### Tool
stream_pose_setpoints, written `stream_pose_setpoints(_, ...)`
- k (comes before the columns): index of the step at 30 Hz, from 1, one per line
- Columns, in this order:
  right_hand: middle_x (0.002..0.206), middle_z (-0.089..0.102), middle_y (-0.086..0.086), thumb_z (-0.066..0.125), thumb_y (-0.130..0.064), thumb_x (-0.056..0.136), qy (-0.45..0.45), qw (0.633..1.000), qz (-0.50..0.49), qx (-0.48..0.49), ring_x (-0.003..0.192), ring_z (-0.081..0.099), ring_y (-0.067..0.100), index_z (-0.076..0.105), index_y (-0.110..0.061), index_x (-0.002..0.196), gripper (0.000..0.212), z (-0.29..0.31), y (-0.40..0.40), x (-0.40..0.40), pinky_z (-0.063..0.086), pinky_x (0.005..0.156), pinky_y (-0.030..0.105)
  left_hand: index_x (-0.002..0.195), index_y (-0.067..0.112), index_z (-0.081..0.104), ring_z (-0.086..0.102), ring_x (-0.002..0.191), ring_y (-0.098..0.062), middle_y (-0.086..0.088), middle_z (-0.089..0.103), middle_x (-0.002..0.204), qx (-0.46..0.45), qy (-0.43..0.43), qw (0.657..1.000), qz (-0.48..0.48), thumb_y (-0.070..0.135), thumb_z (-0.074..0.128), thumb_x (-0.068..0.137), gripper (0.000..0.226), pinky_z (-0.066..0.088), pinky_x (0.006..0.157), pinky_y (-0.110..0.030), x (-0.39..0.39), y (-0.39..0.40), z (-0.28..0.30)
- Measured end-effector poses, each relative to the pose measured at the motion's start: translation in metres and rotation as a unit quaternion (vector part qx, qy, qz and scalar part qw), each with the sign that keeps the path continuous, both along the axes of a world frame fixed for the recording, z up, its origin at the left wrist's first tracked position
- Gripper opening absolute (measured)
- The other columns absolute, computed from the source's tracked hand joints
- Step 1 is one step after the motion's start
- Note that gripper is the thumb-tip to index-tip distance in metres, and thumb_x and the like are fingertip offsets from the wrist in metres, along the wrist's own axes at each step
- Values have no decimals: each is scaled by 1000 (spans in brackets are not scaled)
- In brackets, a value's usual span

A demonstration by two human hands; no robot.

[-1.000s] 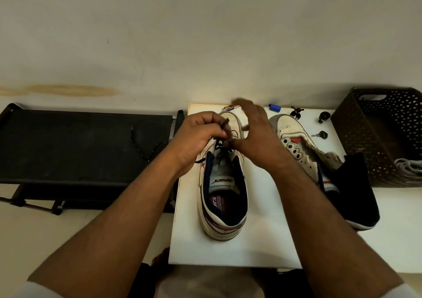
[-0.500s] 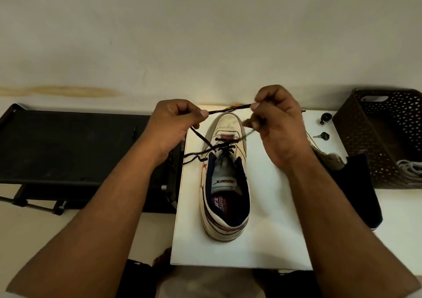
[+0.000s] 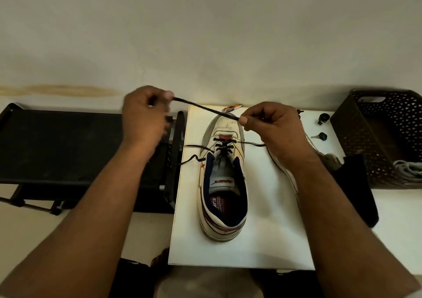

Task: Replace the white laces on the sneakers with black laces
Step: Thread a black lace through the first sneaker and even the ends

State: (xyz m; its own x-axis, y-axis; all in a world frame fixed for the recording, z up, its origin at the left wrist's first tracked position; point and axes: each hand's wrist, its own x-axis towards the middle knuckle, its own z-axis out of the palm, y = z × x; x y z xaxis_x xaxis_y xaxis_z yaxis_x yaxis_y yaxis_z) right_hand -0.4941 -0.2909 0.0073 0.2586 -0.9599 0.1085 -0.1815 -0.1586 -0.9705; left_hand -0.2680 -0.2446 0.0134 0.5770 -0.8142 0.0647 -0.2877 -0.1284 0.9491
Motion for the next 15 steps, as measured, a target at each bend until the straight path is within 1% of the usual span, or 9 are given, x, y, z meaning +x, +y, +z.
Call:
stream_pose_setpoints(2,65,66,-2,76,-11,79,3,1000,-1,5,57,51,9,72,-16,76,8,-1,0,4,37,51,13,113,22,63,56,44,-6,3,62,117,-2,-18,1000,0,19,60,95,19,50,43,-22,4,5,0)
stream_pose_setpoints(4,71,68,9,76,-9,78,-9,1000,19,9,60,57,16,72,-16,76,9,0,3,13,45,53,19,130,33,54,65,56,-15,7,56,128,12,99,984,-145,18,66,89,45,56,51,-29,-15,8,3)
stream_pose_setpoints(5,75,69,14,76,-8,78,-13,999,29,5,65,61,24,72,-14,77,8,1,5,18,51,56,25,129,31,54,68,63,-19,4,62,121,30,138,965,-222,17,68,85,49,59,57,-33,-28,9,6)
stream_pose_setpoints(7,76,71,13,76,-5,77,-15,999,44,1,70,67,27,73,-11,77,8,1,6,21,56,63,32,110,17,68,67,63,-19,-4,71,86,68,115,944,-303,16,71,82,28,60,63,-37,-42,8,8)
stream_pose_setpoints(8,72,71,8,76,-4,77,-8,999,49,4,64,66,18,72,-11,76,8,1,6,17,53,59,26,97,10,71,63,57,-17,-5,67,71,87,84,945,-303,16,71,83,15,60,61,-36,-39,7,9)
stream_pose_setpoints(10,66,69,1,76,-7,77,42,997,60,16,51,55,4,71,-11,75,7,1,4,6,43,51,16,85,7,70,55,50,-13,-4,60,62,131,16,957,-258,18,70,86,11,56,51,-30,-20,3,6)
stream_pose_setpoints(13,68,67,8,75,-11,79,97,990,83,59,51,52,9,72,-7,79,5,-3,2,-4,43,48,22,98,14,70,54,50,-11,-4,67,81,169,-107,963,-179,21,65,91,11,51,45,-24,2,7,0)
stream_pose_setpoints(14,67,66,7,75,-10,79,95,989,86,66,51,53,10,72,-7,80,4,-4,3,-1,44,49,22,109,19,69,57,54,-13,-1,68,97,167,-93,963,-190,21,65,91,19,53,47,-26,1,9,0)
stream_pose_setpoints(15,66,66,6,74,-9,79,90,990,88,68,51,53,9,72,-7,80,3,-4,4,5,44,49,22,121,25,64,63,61,-15,2,64,115,157,-28,960,-231,19,66,89,32,56,54,-29,-5,10,1)
